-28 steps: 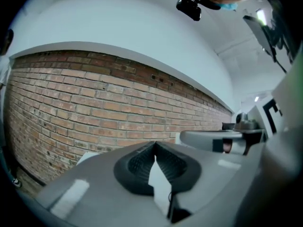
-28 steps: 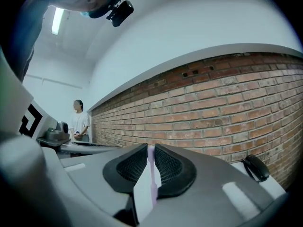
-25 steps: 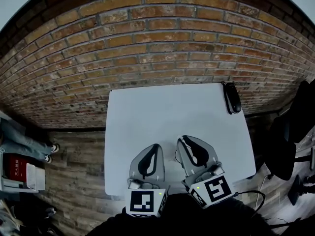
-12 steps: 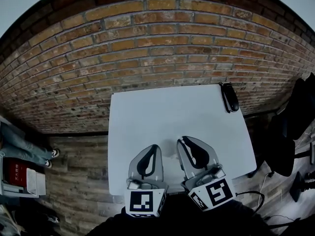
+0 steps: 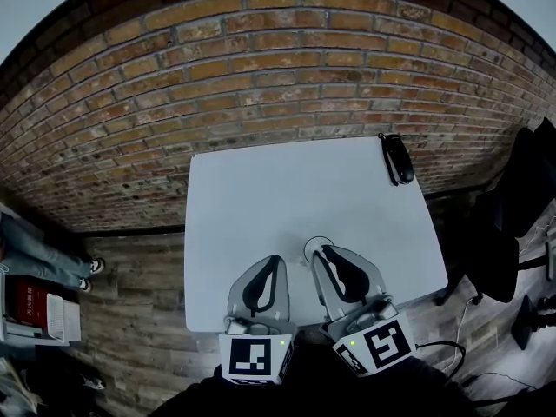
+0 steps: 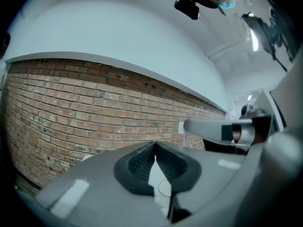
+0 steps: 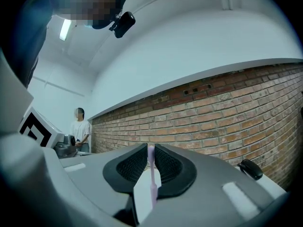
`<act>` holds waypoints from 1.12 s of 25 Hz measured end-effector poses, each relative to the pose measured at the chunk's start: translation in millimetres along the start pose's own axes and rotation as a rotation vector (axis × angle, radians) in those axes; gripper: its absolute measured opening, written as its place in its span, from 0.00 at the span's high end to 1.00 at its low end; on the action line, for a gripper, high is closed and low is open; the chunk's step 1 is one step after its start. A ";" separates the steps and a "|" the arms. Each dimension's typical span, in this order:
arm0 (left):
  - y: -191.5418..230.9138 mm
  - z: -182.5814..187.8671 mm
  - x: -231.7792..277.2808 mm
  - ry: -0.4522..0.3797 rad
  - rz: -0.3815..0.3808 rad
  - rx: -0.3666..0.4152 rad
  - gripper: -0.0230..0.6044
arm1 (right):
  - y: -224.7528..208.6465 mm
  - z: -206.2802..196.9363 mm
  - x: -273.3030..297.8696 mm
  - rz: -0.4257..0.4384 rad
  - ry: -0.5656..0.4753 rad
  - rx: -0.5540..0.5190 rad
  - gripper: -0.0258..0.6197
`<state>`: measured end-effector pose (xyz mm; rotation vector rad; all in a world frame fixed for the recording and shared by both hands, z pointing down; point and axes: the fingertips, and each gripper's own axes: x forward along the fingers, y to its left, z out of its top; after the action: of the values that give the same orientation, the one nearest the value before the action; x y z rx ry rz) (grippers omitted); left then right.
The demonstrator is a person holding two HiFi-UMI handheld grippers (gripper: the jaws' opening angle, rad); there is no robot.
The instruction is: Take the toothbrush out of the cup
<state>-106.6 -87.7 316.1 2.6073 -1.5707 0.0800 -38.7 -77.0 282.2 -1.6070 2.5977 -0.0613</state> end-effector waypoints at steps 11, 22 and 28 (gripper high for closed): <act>-87.3 -19.7 -18.5 0.057 -0.007 0.002 0.95 | -36.5 -6.6 -80.8 -0.005 0.011 0.016 0.88; -132.2 -21.4 -47.8 0.066 0.040 0.017 0.95 | -38.1 -6.6 -125.3 0.066 0.008 0.072 0.88; -136.0 -19.8 -51.2 0.062 0.058 0.031 0.95 | -36.5 -8.2 -129.3 0.099 0.013 0.076 0.88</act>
<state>-10.3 22.5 323.4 2.5564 -1.6366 0.1897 50.4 22.3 300.0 -1.4566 2.6460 -0.1624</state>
